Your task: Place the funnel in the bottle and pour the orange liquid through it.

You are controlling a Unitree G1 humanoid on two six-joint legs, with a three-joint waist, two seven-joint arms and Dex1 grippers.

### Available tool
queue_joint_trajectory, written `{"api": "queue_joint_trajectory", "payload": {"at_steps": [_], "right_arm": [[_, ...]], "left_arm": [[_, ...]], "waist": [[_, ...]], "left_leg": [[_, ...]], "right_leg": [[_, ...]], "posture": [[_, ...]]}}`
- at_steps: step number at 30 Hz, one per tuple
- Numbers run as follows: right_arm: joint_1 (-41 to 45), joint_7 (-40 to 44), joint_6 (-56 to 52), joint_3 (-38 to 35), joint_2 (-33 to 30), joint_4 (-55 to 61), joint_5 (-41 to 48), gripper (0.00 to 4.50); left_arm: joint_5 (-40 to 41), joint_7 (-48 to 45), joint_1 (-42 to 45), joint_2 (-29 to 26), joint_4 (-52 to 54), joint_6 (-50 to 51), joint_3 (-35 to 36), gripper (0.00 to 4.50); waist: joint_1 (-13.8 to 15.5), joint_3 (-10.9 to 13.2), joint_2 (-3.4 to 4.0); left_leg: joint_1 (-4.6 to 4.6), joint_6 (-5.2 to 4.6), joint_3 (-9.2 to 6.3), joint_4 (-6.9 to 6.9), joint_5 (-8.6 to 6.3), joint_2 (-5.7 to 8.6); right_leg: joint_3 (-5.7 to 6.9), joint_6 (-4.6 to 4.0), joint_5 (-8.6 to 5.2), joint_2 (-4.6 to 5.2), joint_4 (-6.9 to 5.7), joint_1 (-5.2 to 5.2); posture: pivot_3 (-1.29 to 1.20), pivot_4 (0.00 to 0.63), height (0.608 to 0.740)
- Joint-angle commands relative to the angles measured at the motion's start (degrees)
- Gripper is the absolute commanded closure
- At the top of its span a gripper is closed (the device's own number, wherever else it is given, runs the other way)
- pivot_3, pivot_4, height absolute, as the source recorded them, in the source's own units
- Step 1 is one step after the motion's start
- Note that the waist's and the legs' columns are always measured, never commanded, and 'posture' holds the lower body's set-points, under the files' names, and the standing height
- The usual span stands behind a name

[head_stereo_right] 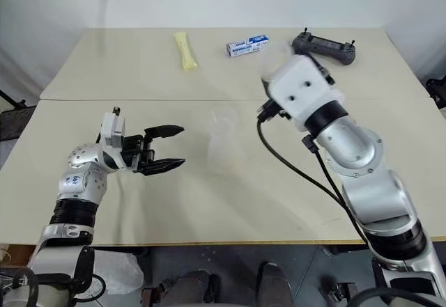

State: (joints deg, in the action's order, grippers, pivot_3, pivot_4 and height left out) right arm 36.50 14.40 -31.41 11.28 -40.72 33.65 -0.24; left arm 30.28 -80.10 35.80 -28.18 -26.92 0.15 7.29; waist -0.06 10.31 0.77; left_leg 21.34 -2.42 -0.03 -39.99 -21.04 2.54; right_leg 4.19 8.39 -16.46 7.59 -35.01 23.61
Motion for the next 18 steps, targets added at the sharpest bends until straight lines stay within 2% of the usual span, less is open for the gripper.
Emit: {"api": "queue_joint_trajectory", "payload": {"at_steps": [1, 8, 18], "right_arm": [[2.82, 2.59, 4.12, 3.10, -0.02, 0.48, -6.03, 2.05], [5.43, 5.88, 11.19, 7.58, 1.28, -3.61, -14.88, 2.05], [9.41, 8.63, 18.99, 9.50, 3.26, -11.50, -26.17, 2.05]], "left_arm": [[1.62, 0.14, -0.71, -0.95, 2.77, 0.19, 2.38, 0.00], [2.92, -0.35, -3.76, -3.08, 6.39, 2.74, 4.50, 0.00], [2.98, 0.05, -3.17, -4.21, 6.74, 4.70, 4.93, 0.00]], "waist": [[-0.13, 0.00, 0.00], [-0.24, 0.00, 0.00], [-0.20, 0.00, 0.00]], "left_leg": [[0.00, 0.00, 0.00, 0.00, 0.00, 0.00], [0.00, 0.01, -0.01, 0.02, 0.00, -0.01], [-0.01, 0.02, -0.05, -0.01, 0.00, 0.00]], "right_leg": [[0.00, 0.00, 0.00, 0.00, -0.01, 0.00], [0.02, 0.00, 0.00, -0.01, -0.02, 0.02], [0.05, 0.00, 0.00, -0.01, -0.06, 0.02]], "posture": [[0.00, 0.150, 0.740], [0.00, 0.150, 0.740], [0.00, 0.150, 0.740]]}}
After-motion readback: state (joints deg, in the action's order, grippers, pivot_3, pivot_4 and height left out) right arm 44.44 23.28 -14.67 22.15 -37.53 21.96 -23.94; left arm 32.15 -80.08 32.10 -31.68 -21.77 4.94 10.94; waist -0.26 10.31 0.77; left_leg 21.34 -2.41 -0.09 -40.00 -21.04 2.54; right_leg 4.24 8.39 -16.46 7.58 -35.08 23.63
